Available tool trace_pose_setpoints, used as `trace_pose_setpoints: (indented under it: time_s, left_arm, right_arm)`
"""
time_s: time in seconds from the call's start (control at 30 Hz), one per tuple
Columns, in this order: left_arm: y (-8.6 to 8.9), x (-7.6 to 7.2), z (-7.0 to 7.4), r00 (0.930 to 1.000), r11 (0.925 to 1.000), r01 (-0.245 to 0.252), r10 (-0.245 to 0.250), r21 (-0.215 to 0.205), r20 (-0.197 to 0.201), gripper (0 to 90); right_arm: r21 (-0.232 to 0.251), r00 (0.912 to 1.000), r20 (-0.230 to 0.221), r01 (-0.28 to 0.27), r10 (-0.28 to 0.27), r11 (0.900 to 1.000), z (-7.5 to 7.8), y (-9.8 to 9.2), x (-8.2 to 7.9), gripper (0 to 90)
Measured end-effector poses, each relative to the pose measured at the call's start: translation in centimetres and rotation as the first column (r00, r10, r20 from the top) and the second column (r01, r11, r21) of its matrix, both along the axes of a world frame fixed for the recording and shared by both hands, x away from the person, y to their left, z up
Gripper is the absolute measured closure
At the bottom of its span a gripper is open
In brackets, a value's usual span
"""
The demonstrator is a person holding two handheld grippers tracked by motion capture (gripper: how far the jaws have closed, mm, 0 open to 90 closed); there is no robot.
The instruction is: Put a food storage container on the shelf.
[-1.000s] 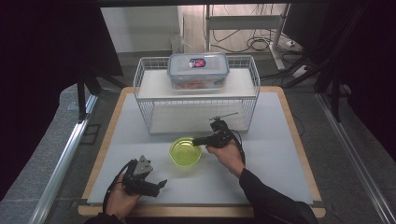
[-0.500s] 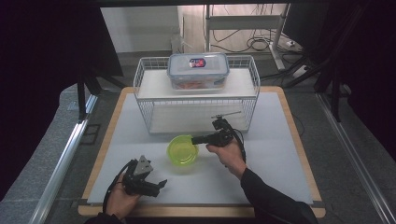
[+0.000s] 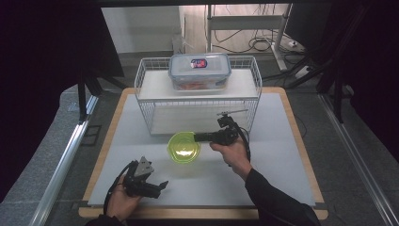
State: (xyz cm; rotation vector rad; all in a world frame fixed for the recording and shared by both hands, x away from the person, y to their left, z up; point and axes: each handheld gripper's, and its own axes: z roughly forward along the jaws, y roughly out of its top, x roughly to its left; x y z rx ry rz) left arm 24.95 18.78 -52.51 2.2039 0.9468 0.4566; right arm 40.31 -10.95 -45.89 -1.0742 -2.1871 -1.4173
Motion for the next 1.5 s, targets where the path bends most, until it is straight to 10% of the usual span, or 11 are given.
trace_pose_setpoints:
  time_s: [1.5]
  left_arm:
    - [0.6,0.1,0.3,0.9999,0.9956,-0.007,0.008,-0.093,0.012,0.9]
  right_arm:
    - [0.227,0.9952,0.077,0.042,-0.061,0.973,15.4,-4.3,0.7,84.9]
